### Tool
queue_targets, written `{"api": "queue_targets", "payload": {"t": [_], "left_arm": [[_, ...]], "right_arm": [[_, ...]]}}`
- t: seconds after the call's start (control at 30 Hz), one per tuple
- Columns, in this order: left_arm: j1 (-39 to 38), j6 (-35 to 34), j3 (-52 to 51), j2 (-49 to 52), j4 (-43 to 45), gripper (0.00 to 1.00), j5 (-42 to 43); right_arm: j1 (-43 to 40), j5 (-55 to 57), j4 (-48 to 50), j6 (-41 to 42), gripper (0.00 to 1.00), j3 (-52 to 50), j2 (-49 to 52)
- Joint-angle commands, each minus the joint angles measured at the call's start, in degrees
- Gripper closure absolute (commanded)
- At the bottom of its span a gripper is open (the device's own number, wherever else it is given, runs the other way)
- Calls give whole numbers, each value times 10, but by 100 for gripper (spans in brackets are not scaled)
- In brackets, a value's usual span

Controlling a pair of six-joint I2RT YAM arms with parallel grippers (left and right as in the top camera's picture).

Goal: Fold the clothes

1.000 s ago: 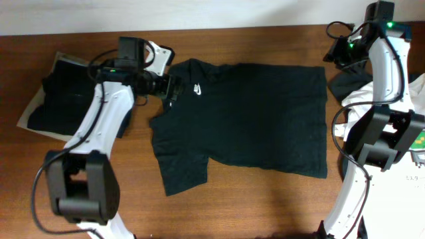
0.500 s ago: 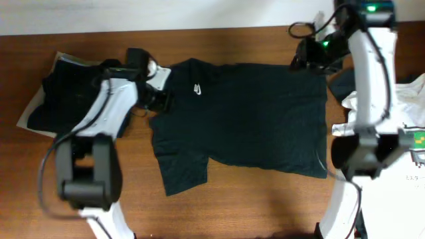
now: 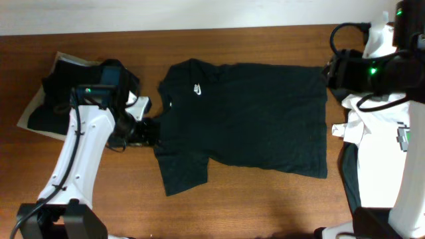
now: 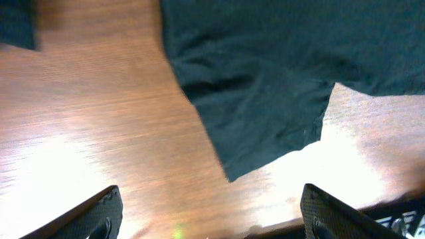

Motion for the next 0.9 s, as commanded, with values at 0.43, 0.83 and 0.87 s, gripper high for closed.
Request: {"api": "queue_targets", "payload": {"t": [0.43,0.83,0.87], "left_arm": [[-51,-99,-307,49,208,40,136],[-66,-126,-259,110,185,99,93],[-66,-126,-251,110,183,100,93]], "right_arm": [[-94,31,174,84,30,-538,-56],[-160,9,250,85,27,-685,-55],[-160,5,268,92,28,-710,-55]]}}
